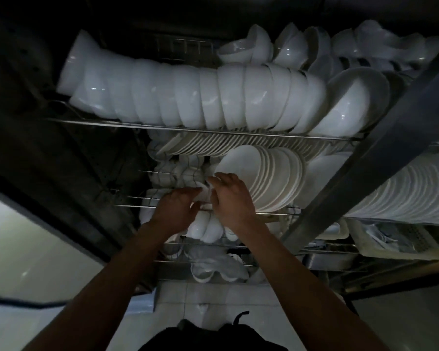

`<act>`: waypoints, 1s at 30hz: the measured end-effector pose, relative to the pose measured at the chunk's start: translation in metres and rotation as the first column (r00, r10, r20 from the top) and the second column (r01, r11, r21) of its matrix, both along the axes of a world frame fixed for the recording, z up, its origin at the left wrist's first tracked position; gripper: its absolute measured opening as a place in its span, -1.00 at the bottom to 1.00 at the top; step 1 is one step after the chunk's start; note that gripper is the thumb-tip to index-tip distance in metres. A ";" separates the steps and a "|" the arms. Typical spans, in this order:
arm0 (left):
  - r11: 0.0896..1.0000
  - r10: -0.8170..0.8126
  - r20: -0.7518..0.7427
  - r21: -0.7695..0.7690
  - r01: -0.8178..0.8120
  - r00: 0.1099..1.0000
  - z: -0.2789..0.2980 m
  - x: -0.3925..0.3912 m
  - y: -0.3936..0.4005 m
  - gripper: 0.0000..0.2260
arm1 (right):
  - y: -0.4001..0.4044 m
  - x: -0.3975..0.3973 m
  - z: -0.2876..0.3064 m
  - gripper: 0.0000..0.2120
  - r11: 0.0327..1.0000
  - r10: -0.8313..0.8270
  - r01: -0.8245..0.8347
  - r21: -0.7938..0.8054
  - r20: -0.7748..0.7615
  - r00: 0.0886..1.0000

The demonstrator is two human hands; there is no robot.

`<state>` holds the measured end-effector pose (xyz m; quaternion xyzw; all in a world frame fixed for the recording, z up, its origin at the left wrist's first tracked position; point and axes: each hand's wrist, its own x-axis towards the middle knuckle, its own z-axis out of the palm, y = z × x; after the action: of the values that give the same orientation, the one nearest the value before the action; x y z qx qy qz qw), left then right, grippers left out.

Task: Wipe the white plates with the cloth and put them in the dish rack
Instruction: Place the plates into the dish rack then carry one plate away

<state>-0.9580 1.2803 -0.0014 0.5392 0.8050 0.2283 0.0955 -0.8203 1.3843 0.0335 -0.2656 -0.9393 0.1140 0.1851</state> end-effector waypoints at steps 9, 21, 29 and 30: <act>0.981 0.185 -0.065 -0.042 -0.188 0.981 0.027 -0.048 -0.112 -0.60 | -0.077 -0.072 0.011 -0.73 0.978 0.206 -0.197 -0.074 0.153 0.966; 0.926 0.376 -0.148 0.023 -0.377 0.915 0.042 -0.064 -0.289 -0.60 | -0.224 -0.138 0.000 -0.73 0.805 0.565 -0.523 -0.282 0.091 0.820; 0.762 0.626 -0.196 -0.052 -0.645 0.755 0.039 -0.089 -0.399 -0.56 | -0.304 -0.193 0.007 -0.62 0.727 0.683 -0.645 -0.234 0.150 0.715; 0.735 0.656 -0.196 -0.055 -0.676 0.729 0.040 -0.091 -0.413 -0.56 | -0.313 -0.201 0.009 -0.62 0.719 0.693 -0.658 -0.222 0.162 0.703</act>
<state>-1.0492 0.8677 0.0384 0.2243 0.9622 0.1526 -0.0260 -1.0215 1.0709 0.0422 0.0736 -0.9747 0.2110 -0.0016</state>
